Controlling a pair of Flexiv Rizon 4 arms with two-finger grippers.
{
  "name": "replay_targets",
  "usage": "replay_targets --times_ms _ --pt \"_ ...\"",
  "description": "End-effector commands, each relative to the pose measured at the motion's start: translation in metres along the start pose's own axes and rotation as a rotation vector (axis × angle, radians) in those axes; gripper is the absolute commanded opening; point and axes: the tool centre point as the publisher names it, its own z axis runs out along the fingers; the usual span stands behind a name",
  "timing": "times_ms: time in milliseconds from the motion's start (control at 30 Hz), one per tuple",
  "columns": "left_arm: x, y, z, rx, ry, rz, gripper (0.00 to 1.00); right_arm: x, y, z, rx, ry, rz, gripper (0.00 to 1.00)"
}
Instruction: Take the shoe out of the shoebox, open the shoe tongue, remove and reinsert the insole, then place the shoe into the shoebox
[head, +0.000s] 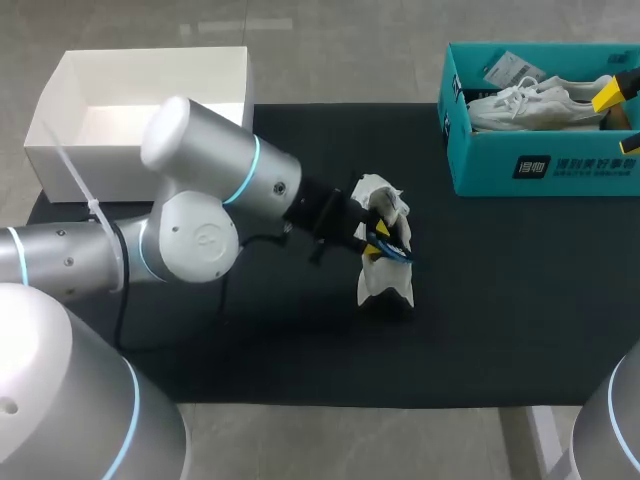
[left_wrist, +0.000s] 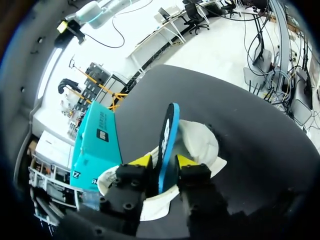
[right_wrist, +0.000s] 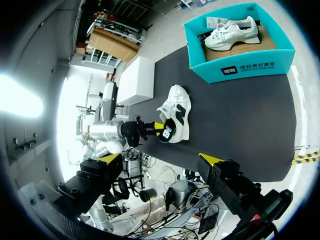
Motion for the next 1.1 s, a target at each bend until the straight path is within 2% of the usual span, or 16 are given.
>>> replay_targets --times_ms 33,233,600,800,900,967,1067,1100 --pt "0.002 -0.001 0.003 0.008 0.003 0.005 0.0 0.0 0.001 0.0 0.002 -0.002 0.001 1.0" --pt "0.002 0.006 0.008 0.005 0.011 -0.004 0.0 0.0 0.001 0.0 0.002 -0.002 0.001 1.0" --pt "-0.004 0.035 0.02 -0.074 0.01 0.004 0.0 0.0 0.001 0.0 0.002 -0.002 0.001 1.0" --pt "-0.007 0.042 0.023 -0.094 0.003 -0.023 0.0 0.0 0.001 0.0 0.002 -0.002 0.001 1.0" --pt "-0.003 0.037 0.019 -0.09 0.01 -0.025 0.0 0.0 0.001 0.0 0.002 -0.002 0.001 1.0" --pt "-0.001 0.031 0.013 -0.075 0.006 -0.023 0.4 0.0 0.001 0.0 0.002 -0.002 0.001 1.0" --pt "0.0 0.022 0.004 -0.063 -0.003 -0.014 0.5 0.0 0.001 0.0 0.002 -0.002 0.001 1.0" --pt "0.0 0.02 0.001 -0.064 -0.003 -0.009 0.49 0.0 0.001 0.0 0.002 -0.002 0.001 1.0"
